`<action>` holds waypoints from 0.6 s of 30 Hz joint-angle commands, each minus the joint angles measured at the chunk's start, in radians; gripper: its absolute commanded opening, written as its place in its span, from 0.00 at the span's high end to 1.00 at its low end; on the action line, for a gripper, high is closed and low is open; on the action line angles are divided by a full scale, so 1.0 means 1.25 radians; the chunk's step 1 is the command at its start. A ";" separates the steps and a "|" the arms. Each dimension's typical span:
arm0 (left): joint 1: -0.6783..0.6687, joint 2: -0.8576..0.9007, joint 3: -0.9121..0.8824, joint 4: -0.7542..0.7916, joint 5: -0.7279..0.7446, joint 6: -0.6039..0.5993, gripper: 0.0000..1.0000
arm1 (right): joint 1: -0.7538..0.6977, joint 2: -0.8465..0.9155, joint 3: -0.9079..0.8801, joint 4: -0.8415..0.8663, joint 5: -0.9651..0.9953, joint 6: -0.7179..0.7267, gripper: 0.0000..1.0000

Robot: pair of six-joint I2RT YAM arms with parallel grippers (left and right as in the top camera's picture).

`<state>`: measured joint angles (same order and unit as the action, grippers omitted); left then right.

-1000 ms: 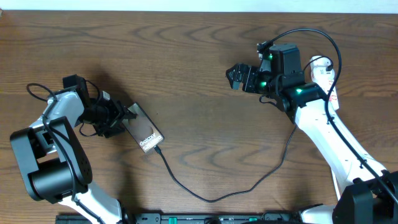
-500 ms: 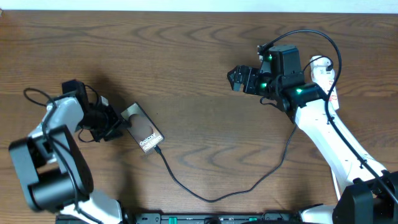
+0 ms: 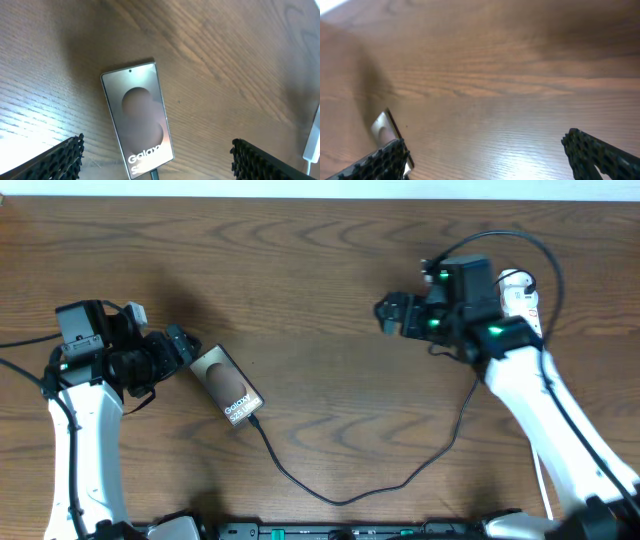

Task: Plug charger to phone and switch on socket
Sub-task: 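Move the right gripper over the power strip's red switch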

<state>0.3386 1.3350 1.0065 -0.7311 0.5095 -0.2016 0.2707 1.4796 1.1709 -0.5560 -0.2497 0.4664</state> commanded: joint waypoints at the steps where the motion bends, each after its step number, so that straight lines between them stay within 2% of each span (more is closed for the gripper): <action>1: 0.002 -0.013 0.004 -0.001 0.014 0.011 0.07 | -0.078 -0.106 0.086 -0.056 0.009 -0.053 0.01; 9: 0.002 -0.013 0.004 0.012 0.048 0.011 0.07 | -0.362 -0.107 0.302 -0.274 -0.037 -0.164 0.01; 14: 0.002 -0.013 0.004 0.018 0.048 0.011 0.06 | -0.540 0.008 0.428 -0.382 -0.180 -0.267 0.01; 18: 0.002 -0.013 0.004 0.018 0.048 0.012 0.07 | -0.613 0.142 0.508 -0.469 -0.289 -0.356 0.01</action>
<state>0.3386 1.3247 1.0065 -0.7082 0.5552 -0.2016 -0.4423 1.5322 1.7485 -1.0901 -0.4469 0.1642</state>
